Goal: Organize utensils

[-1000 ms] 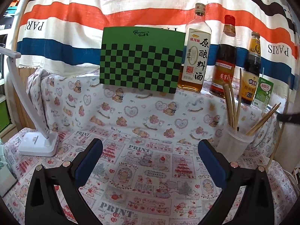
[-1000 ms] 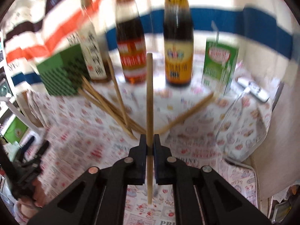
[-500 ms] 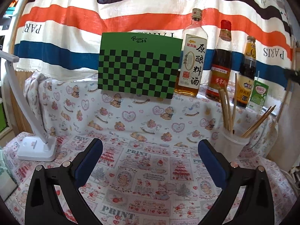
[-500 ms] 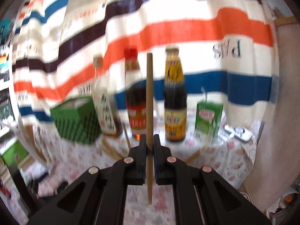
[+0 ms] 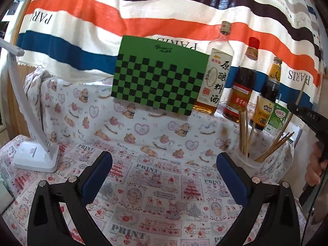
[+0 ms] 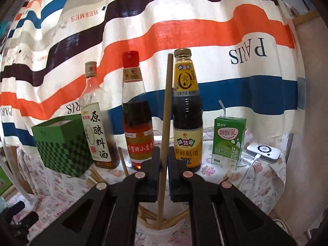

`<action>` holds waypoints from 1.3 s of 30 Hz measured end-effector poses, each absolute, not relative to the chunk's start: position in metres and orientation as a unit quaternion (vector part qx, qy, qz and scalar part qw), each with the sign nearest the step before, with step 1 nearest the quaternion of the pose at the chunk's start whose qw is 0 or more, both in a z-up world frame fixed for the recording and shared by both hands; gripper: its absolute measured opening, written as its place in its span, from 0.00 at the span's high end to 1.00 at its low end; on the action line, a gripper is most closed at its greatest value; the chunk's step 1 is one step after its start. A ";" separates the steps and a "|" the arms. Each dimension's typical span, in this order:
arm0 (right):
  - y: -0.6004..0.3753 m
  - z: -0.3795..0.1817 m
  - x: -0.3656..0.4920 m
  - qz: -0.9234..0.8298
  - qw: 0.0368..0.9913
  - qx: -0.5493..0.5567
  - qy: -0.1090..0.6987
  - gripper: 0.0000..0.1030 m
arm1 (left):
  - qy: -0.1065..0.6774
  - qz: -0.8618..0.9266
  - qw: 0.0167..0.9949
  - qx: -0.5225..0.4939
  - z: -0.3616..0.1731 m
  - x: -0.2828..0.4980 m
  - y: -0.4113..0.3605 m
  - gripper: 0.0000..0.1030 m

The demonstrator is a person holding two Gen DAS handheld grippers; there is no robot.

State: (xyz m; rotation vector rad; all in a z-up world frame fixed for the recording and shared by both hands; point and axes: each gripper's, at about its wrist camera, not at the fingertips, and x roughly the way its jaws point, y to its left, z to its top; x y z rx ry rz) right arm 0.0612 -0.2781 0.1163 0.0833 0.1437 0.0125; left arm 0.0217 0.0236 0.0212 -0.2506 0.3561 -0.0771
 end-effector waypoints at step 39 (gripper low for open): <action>-0.251 0.013 -0.004 0.058 0.988 0.025 0.138 0.00 | 0.124 -0.023 0.991 0.033 -0.002 -0.014 0.002 0.01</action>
